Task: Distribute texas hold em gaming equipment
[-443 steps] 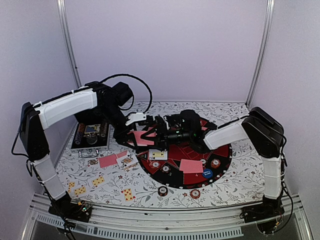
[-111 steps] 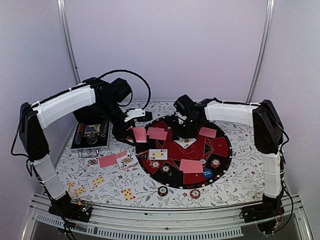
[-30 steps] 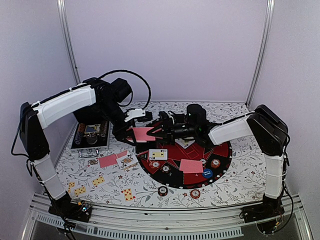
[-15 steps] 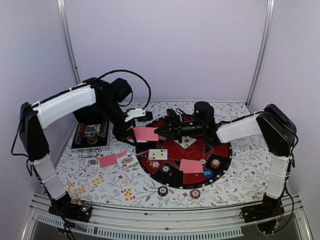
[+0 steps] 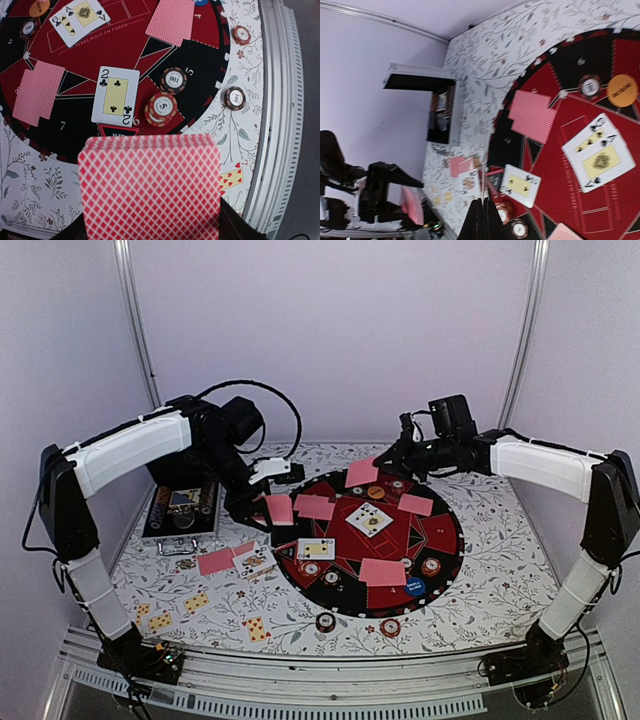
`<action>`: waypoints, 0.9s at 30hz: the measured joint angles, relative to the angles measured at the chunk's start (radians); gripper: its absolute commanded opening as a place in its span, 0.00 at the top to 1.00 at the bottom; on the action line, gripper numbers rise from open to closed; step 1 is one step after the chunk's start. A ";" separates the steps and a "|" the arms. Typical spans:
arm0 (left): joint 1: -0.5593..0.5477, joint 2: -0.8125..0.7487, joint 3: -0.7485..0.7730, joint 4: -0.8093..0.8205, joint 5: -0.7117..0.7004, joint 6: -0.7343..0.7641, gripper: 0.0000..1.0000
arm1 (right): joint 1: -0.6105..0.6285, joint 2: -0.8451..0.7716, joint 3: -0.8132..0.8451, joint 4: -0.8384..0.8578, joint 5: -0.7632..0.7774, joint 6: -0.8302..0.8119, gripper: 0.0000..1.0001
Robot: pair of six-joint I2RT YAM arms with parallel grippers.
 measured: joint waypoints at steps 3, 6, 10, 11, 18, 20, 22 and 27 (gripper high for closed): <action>0.000 0.000 -0.001 0.000 0.000 0.000 0.76 | 0.003 -0.019 0.079 -0.193 0.195 -0.142 1.00; 0.001 0.000 -0.002 0.000 0.000 0.000 0.76 | 0.014 -0.021 0.116 -0.339 0.378 -0.233 1.00; 0.001 0.000 -0.003 0.000 0.000 0.000 0.76 | 0.047 0.005 0.187 -0.517 0.629 -0.318 1.00; 0.001 0.000 -0.005 0.001 0.000 0.000 0.76 | 0.058 0.027 0.225 -0.565 0.713 -0.339 1.00; 0.001 0.000 -0.008 0.000 0.000 0.000 0.77 | 0.198 0.233 0.414 -0.740 1.026 -0.402 1.00; 0.001 0.000 -0.008 -0.001 -0.001 0.000 0.77 | 0.227 0.303 0.458 -0.779 1.080 -0.415 1.00; 0.001 0.000 -0.008 -0.002 0.000 0.000 0.77 | 0.254 0.383 0.513 -0.817 1.129 -0.425 1.00; 0.002 0.000 -0.008 -0.003 0.000 0.000 0.77 | 0.298 0.534 0.613 -0.867 1.189 -0.444 1.00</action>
